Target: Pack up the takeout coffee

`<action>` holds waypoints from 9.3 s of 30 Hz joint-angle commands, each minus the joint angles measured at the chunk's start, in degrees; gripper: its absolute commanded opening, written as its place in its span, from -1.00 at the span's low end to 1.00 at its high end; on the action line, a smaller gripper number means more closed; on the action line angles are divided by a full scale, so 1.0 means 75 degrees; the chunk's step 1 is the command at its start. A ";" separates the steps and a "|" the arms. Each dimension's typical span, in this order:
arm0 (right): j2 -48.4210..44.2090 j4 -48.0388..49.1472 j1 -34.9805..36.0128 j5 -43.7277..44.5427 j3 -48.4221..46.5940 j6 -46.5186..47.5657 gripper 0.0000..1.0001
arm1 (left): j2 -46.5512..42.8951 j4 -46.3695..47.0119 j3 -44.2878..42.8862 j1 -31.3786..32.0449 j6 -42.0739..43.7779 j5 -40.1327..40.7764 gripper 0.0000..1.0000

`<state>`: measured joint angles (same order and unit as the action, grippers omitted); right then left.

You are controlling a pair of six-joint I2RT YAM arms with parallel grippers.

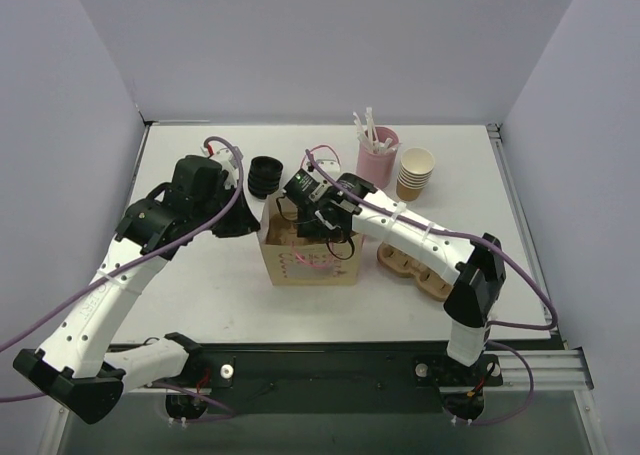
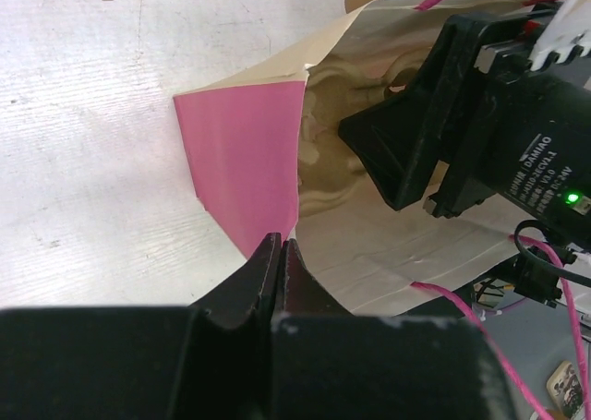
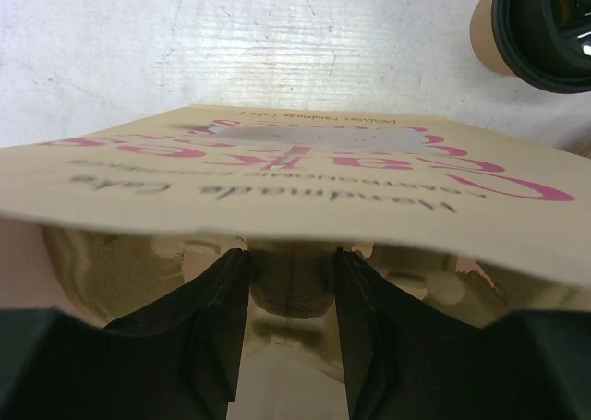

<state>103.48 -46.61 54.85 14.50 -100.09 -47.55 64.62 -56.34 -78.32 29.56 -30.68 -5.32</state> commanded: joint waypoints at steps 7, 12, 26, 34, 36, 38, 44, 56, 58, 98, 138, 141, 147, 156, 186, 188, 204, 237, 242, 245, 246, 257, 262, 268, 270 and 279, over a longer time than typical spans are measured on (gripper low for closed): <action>-0.0017 0.0343 0.0093 0.0129 0.0911 -0.0386 -0.28 | -0.0378 -0.0246 0.0318 0.0019 -0.0199 -0.0111 -1.00; -0.0028 0.0543 0.0186 0.0152 0.1111 -0.0457 -0.13 | -0.0460 -0.0363 0.0330 0.0019 -0.0258 -0.0099 -1.00; -0.0777 0.0461 0.0210 0.0176 0.0702 0.0105 0.35 | -0.0155 -0.0691 -0.0373 0.0031 -0.0140 0.0193 -1.00; -0.1469 0.0180 0.0198 -0.0024 0.0303 0.0363 0.32 | -0.0073 -0.0938 -0.0712 0.0055 -0.0140 0.0393 -1.00; -0.1691 0.0168 0.0187 -0.0012 0.0245 0.0363 0.32 | -0.0050 -0.0949 -0.0783 0.0055 -0.0175 0.0393 -1.00; -0.1914 0.0156 0.0175 0.0000 0.0163 0.0317 0.32 | -0.0026 -0.0961 -0.0935 0.0031 -0.0210 0.0405 -1.00; -0.2219 0.0133 0.0058 0.0082 -0.0049 0.0316 0.31 | 0.0079 -0.1043 -0.1099 -0.0004 -0.0328 0.0452 -1.00; -0.2582 0.0086 -0.0036 0.0538 -0.0317 0.0106 0.23 | 0.0536 -0.0121 -0.1954 -0.0027 0.0502 0.1154 -0.03; -0.2699 0.0086 -0.0059 0.0773 -0.0377 0.0012 0.23 | 0.0688 0.0209 -0.2048 -0.0027 0.0702 0.1260 0.07; -0.4423 -0.0207 -0.0856 0.0855 0.0584 0.0351 0.23 | 0.3480 0.1958 -0.2682 -0.0203 0.2638 -0.0064 -0.84; -0.0169 0.1339 -0.3692 -0.1757 0.0819 0.4335 0.55 | -0.0472 0.0609 0.0178 -0.0086 0.1125 0.2292 -1.00; 0.0112 0.1422 -0.3692 -0.1875 0.0702 0.4523 0.55 | -0.0413 0.0574 0.0131 -0.0039 0.1149 0.2269 -1.00; 0.0475 0.1433 -0.3692 -0.2261 0.0573 0.5273 0.60 | -0.0202 0.0562 -0.0104 0.0113 0.1160 0.1940 -1.00; 0.0616 0.1410 -0.3692 -0.1993 0.0643 0.5485 0.64 | -0.0038 0.0457 -0.0197 0.0722 0.1559 0.2643 -1.00; -0.0249 0.0660 -0.3645 -0.1125 0.0702 0.5016 0.15 | 0.0091 0.0258 -0.0431 0.0652 0.1114 0.2936 -1.00; -0.0741 0.0415 -0.3575 -0.1020 0.0550 0.4911 0.15 | 0.0114 0.0234 -0.0490 0.0606 0.1044 0.2971 -1.00; -0.2290 0.0296 -0.1843 -0.1451 -0.2650 0.5332 0.08 | 0.0185 0.0726 -0.0361 0.0383 0.0914 0.2409 -1.00; -0.2934 0.0917 0.0140 -0.2075 0.0501 0.6469 0.00 | 0.0256 0.0809 -0.0643 0.0383 0.0704 0.1341 -0.01; -0.2771 0.0906 0.0549 -0.1690 0.0397 0.6143 0.00 | -0.0014 -0.0199 -0.0795 0.0371 0.0317 0.1940 0.08; -0.2747 0.0906 0.0702 -0.1571 0.0431 0.6000 0.00 | -0.0201 -0.0387 -0.0713 0.0371 0.0246 0.1952 0.09; -0.2735 0.0906 0.0714 -0.1559 0.0443 0.6012 0.00 | -0.0248 -0.0468 -0.0597 0.0371 0.0235 0.1987 0.09; -0.2583 0.0859 0.0936 -0.1324 0.0678 0.5953 -0.01 | -0.0693 -0.1711 -0.0421 0.0371 0.0094 0.2245 0.14; -0.2571 0.0871 0.1089 -0.1231 0.0748 0.5836 -0.02 | -0.0823 -0.1407 -0.0010 0.0371 -0.0047 0.2268 0.15; -0.2559 0.0894 0.1148 -0.1055 0.0865 0.5684 -0.02 | -0.0366 -0.1184 -0.0185 0.0172 -0.0175 0.2036 0.01; -0.2548 0.0894 0.1148 -0.1008 0.0865 0.5614 -0.02 | -0.0377 -0.0951 -0.0093 0.0172 -0.0176 0.1766 -0.20; -0.3039 0.1549 0.1323 -0.0749 0.1930 0.5997 -0.03 | -0.0987 0.0770 0.0960 0.0172 0.0562 0.0793 -0.91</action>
<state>83.92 -38.59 63.42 7.14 -90.00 -5.39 59.53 -61.82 -74.15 31.11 -30.11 5.58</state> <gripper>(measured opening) 0.684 0.094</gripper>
